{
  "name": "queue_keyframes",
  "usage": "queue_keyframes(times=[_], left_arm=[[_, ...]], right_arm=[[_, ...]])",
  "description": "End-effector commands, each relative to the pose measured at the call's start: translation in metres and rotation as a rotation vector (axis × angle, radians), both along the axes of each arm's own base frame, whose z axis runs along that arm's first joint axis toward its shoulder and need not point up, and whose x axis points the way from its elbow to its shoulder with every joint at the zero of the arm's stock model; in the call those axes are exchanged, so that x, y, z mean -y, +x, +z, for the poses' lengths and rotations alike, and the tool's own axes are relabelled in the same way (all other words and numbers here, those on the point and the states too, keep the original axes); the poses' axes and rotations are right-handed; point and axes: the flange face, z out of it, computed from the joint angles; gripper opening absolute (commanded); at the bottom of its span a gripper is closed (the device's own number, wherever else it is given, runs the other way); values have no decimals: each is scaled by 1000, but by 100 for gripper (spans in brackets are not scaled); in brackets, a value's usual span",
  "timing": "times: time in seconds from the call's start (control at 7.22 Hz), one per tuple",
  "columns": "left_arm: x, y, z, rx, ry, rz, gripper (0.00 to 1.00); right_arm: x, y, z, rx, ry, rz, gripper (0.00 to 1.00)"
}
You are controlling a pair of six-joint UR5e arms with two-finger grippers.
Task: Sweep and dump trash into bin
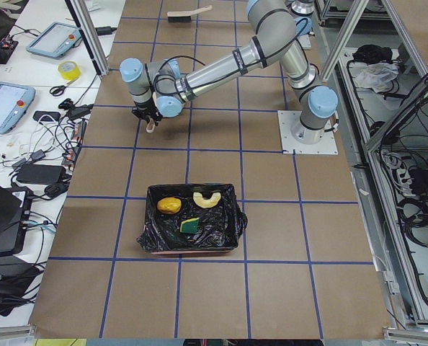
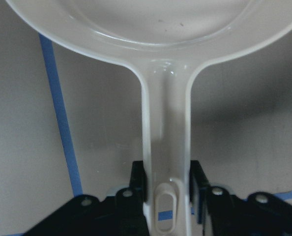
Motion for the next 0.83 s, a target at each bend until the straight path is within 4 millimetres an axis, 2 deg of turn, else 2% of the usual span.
queue_keyframes(times=[0.0, 0.14, 0.28, 0.42, 0.69], left_arm=[[-3, -1, -5, 1, 7, 1, 66], [-2, 0, -1, 4, 2, 3, 70], [-4, -4, 14, 8, -7, 39, 70], [-9, -14, 37, 5, -19, 65, 70], [-24, -50, 90, 17, -44, 146, 70]], right_arm=[[0, 0, 0, 0, 2, 1, 100], [-2, 1, -4, 1, 14, 2, 100], [-2, 1, -4, 0, 16, 2, 100], [-2, 0, -4, -5, 14, 2, 100], [-1, -2, -7, -22, 25, -10, 100]])
